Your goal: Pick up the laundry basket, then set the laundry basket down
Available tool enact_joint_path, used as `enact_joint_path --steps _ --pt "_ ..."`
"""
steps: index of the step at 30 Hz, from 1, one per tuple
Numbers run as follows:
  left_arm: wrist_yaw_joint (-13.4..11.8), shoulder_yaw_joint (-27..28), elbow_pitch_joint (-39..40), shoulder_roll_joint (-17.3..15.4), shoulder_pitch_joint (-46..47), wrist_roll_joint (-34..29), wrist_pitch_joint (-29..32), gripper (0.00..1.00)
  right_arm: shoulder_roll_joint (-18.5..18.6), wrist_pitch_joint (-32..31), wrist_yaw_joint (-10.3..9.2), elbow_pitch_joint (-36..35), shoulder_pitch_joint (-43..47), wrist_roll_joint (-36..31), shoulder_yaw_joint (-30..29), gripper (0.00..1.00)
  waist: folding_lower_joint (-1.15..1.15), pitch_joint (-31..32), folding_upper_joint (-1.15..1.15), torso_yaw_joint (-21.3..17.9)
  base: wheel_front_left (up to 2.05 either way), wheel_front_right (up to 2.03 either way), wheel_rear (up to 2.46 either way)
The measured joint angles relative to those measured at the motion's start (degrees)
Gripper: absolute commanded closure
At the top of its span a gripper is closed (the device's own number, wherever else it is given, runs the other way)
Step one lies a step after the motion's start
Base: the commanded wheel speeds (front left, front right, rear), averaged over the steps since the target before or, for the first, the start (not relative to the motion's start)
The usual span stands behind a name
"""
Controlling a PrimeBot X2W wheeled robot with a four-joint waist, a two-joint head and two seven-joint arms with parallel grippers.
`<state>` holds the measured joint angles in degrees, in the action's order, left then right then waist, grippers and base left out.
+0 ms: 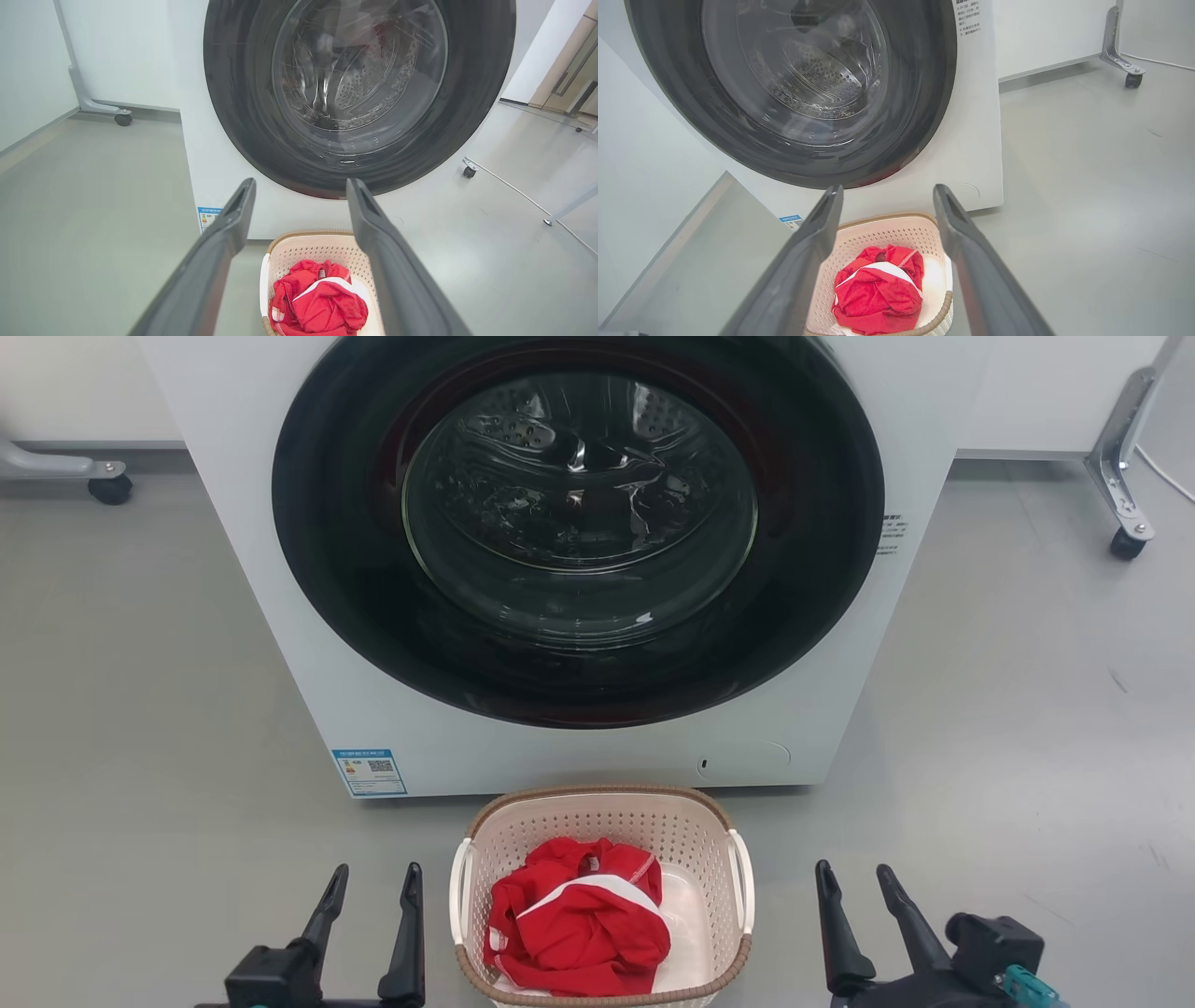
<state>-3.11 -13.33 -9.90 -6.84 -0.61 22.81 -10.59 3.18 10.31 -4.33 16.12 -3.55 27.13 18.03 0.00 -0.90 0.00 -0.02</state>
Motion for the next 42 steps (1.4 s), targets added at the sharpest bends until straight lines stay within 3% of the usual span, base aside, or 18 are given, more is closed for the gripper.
enact_joint_path --steps 17,42 --pt "-2.01 -2.55 0.88 -0.41 -1.16 -13.88 -3.72 0.00 0.14 3.97 -2.32 -0.57 -0.57 -13.85 4.63 0.00 0.00 0.09 0.00 -0.11 0.00 0.00 0.00" --pt "-2.37 0.35 1.19 0.01 -3.40 -12.30 -3.74 0.00 0.04 3.98 -2.72 -2.16 0.97 -13.35 1.88 0.00 0.00 1.03 0.00 -0.24 0.00 0.00 0.00"
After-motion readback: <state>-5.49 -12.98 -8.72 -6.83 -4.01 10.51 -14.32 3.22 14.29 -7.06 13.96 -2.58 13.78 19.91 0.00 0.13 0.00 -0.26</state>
